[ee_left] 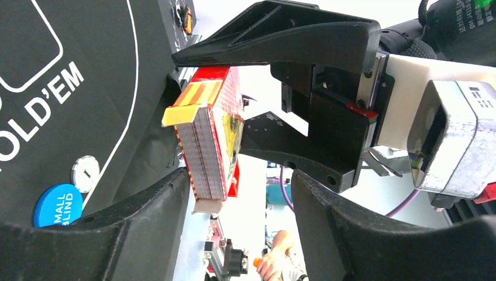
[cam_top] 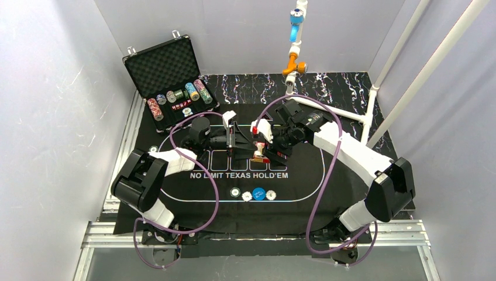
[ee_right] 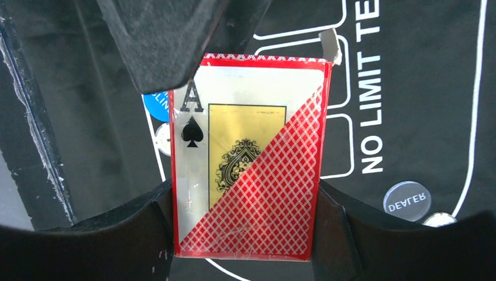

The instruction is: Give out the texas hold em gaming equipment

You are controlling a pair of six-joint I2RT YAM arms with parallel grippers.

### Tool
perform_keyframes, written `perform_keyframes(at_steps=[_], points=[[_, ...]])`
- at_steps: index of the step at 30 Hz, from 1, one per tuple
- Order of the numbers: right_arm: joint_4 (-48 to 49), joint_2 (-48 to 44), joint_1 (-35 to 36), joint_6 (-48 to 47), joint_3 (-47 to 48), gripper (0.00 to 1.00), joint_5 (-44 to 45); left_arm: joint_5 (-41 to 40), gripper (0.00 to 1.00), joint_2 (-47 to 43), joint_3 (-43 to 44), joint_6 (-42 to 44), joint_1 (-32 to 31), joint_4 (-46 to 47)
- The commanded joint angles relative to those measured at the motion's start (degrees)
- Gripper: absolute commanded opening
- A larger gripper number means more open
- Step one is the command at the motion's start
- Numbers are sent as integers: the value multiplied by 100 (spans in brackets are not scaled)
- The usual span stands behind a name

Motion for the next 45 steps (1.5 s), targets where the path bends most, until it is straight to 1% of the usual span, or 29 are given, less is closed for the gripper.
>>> perform_keyframes(at_steps=[1,6,11,16,18,22,25,31,35,36,38,40,42,44,45], points=[[-396,32,31,56,386,24,-37,-19,60,39,-2,314,29,-33],[-592,129,82,122,570,25,-21,-6,54,315,63,270,-92,-31],[-1012,322,215,11,733,26,73,-2,53,467,110,305,-227,-39],[-1282,485,362,-101,863,28,343,92,53,543,137,287,-412,11],[-1362,562,429,-127,942,30,462,160,53,574,159,249,-518,93],[-1526,692,532,-107,1178,38,651,397,57,783,271,41,-689,223],[-1579,728,577,-102,1286,41,722,379,55,914,228,-191,-738,506],[-1757,803,669,-211,1367,46,857,324,47,1170,212,-919,-753,1538],[-1777,795,711,-242,1378,47,878,289,35,1305,184,-1204,-753,1994],[-1777,799,712,-245,1385,47,884,285,31,1318,186,-1258,-753,2085],[-1775,794,712,-236,1387,48,911,271,19,1326,164,-1329,-753,2227],[-1758,774,712,-238,1394,53,943,258,8,1310,124,-1341,-753,2255],[-1736,720,712,-220,1400,67,988,251,0,1273,65,-1310,-753,2263],[-1660,590,705,-181,1383,79,1122,226,0,1202,1,-1258,-753,2263],[-1590,519,703,-166,1330,88,1180,216,0,1173,-17,-1246,-753,2263]])
